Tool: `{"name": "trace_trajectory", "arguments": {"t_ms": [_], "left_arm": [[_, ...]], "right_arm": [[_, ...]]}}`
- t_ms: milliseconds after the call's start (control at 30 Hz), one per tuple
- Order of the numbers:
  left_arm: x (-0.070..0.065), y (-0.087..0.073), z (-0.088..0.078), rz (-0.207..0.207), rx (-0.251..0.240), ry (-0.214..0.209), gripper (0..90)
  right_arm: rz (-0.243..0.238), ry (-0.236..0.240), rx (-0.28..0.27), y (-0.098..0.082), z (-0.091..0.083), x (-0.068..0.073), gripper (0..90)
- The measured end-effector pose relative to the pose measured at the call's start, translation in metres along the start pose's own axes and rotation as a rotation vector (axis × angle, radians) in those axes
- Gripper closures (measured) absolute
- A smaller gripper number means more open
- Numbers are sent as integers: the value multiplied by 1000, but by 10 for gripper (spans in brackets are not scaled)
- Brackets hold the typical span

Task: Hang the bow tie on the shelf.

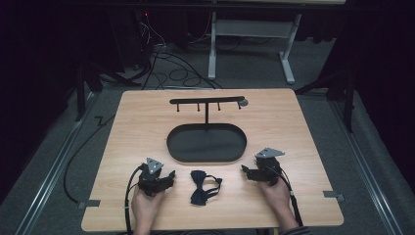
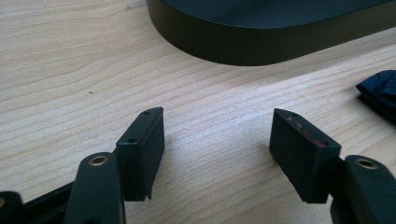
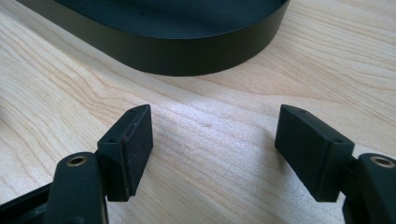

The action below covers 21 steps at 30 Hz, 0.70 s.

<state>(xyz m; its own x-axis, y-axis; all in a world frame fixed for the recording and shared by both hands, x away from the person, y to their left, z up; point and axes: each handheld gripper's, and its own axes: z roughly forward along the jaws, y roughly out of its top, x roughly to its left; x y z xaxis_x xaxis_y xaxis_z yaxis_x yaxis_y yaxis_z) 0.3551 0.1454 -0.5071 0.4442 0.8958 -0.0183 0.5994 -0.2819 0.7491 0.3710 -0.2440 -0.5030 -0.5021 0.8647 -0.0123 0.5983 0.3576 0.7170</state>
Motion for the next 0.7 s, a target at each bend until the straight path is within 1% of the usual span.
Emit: {"name": "trace_trajectory", "arguments": {"t_ms": [700], "left_arm": [[-1,0,-1,3,3,1,351]], "right_arm": [[4,-3,1,0,0,0,296]]}}
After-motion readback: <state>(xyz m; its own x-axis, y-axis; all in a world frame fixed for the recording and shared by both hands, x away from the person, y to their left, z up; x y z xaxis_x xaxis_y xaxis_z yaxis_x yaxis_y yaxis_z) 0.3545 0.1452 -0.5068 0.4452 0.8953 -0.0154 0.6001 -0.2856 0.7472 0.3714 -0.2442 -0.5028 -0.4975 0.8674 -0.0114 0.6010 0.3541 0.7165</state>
